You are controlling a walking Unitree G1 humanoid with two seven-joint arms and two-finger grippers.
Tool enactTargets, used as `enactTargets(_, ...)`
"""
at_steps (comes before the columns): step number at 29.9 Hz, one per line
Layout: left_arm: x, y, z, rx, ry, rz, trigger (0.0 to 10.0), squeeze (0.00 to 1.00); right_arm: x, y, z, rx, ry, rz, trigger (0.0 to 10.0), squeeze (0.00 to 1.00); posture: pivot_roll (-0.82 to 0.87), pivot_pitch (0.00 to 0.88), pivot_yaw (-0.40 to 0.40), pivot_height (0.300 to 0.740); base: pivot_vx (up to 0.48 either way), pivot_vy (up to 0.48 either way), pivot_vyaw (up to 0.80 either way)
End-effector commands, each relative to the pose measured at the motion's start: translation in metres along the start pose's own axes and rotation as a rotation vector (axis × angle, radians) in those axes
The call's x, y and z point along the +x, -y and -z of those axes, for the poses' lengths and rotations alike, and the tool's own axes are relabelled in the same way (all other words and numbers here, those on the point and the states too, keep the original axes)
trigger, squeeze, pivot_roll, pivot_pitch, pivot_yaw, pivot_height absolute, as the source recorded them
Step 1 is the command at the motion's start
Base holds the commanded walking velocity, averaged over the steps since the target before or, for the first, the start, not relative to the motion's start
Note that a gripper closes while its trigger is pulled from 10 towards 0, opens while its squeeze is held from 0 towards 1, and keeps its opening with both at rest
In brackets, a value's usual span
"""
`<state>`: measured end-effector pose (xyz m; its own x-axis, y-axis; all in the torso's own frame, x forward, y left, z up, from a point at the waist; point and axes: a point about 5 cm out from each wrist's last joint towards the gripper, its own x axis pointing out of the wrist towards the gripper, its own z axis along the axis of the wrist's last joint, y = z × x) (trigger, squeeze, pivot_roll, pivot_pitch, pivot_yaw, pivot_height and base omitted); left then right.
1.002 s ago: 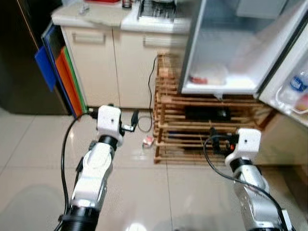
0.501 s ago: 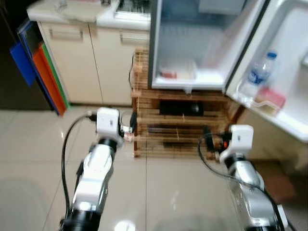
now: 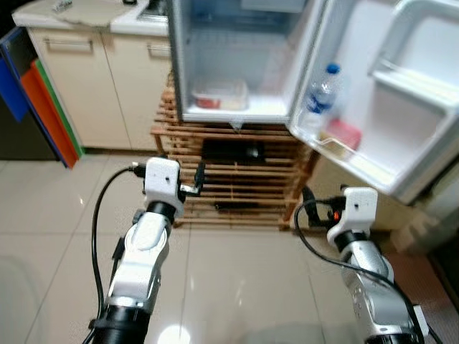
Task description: Restocking fridge
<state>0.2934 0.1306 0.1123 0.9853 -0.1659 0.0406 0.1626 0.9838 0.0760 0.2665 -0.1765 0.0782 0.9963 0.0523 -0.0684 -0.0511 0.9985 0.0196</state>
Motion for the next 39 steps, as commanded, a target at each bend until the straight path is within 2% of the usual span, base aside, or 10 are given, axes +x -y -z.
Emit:
enactTargets(1, 0.003, 0.005, -0.003, 0.003, 0.008, 0.013, 10.0, 0.0, 0.0, 0.008, -0.003, -0.019, 0.011, 0.019, 10.0, 0.0, -0.05, 0.0, -0.026, 0.74, 0.3, -0.371, 0.0)
enactTargets(17, 0.004, 0.006, -0.002, -0.009, 0.018, 0.008, 10.0, 0.0, 0.004, 0.009, -0.004, -0.029, 0.017, 0.012, 10.0, 0.0, -0.05, 0.0, -0.035, 0.74, 0.374, -0.294, 0.0)
enactTargets(20, 0.004, 0.004, -0.004, -0.036, 0.025, -0.018, 10.0, 0.0, 0.011, 0.014, -0.012, -0.032, 0.044, 0.032, 10.0, 0.0, -0.05, 0.0, -0.033, 0.74, 0.312, 0.0, 0.0)
enactTargets(24, 0.004, 0.006, -0.004, -0.038, 0.028, -0.004, 10.0, 0.0, 0.031, 0.027, -0.03, -0.027, 0.093, 0.08, 10.0, 0.0, -0.05, 0.0, -0.029, 0.74, 0.0, 0.0, 0.0)
enactTargets(27, 0.004, 0.006, -0.004, -0.033, 0.03, -0.006, 10.0, 0.0, 0.036, 0.032, -0.037, -0.033, 0.108, 0.09, 10.0, 0.0, -0.05, 0.0, -0.033, 0.74, 0.0, 0.0, 0.0)
enactTargets(30, 0.0, 0.004, -0.001, -0.025, 0.017, -0.008, 10.0, 0.0, 0.034, 0.036, -0.035, -0.029, 0.098, 0.102, 10.0, 0.0, -0.04, 0.0, -0.037, 0.74, 0.0, 0.0, 0.0)
enactTargets(35, -0.002, 0.003, 0.001, -0.024, 0.009, -0.011, 10.0, 0.0, 0.032, 0.034, -0.028, -0.021, 0.076, 0.098, 10.0, 0.0, -0.04, 0.0, -0.038, 0.74, 0.0, 0.0, 0.0)
enactTargets(39, -0.002, 0.006, 0.001, -0.034, 0.006, 0.009, 10.0, 0.0, 0.04, 0.038, -0.021, 0.025, 0.045, 0.12, 10.0, 0.0, -0.04, 0.0, -0.03, 0.74, 0.0, 0.0, 0.0)
